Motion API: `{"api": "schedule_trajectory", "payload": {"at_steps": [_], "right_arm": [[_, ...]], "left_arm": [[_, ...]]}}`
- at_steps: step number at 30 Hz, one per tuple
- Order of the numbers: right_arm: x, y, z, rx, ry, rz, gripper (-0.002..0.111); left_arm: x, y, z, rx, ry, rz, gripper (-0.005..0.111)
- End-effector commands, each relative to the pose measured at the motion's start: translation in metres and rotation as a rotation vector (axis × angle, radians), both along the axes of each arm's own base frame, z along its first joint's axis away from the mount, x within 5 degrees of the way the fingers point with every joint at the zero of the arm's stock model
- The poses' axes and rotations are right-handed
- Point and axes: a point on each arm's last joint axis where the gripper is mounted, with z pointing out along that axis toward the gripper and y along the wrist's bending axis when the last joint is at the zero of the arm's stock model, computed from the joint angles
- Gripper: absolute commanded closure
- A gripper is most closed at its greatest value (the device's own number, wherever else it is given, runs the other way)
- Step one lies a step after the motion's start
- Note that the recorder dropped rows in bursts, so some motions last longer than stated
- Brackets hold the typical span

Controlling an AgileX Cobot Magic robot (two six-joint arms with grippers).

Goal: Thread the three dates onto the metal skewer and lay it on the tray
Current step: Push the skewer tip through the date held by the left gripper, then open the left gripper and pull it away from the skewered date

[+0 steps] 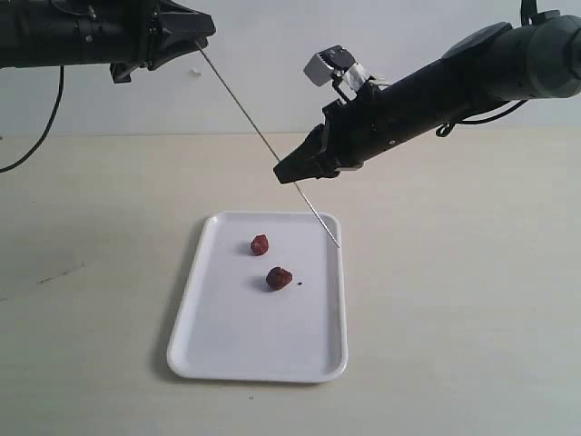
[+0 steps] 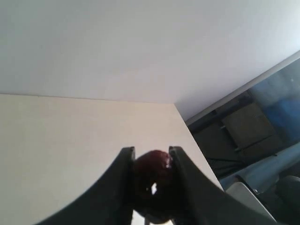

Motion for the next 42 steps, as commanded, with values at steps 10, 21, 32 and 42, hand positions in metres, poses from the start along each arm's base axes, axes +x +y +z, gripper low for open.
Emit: {"api": "schedule_trajectory", "payload": {"at_steps": [10,21,32,42], "right_arm": [[0.001,0.002,0.004,0.016,-0.011,-0.003,0.108],[0.001,0.002,0.005,0.021,-0.019,-0.001,0.108],[0.001,0.002,0.005,0.022,-0.018,0.001,0.108],[0.002,0.002,0.006,0.036,-0.02,-0.007,0.108]], "left_arm": [[-0.002,0.0,0.001,0.04,-0.006,-0.027,0.081],[-0.009,-0.015,-0.002,0.081,-0.012,-0.089,0.081],[-0.01,-0.019,-0.004,0.102,-0.015,-0.093,0.081],[-0.01,-0.019,-0.004,0.105,-0.016,-0.092,0.081]]}}
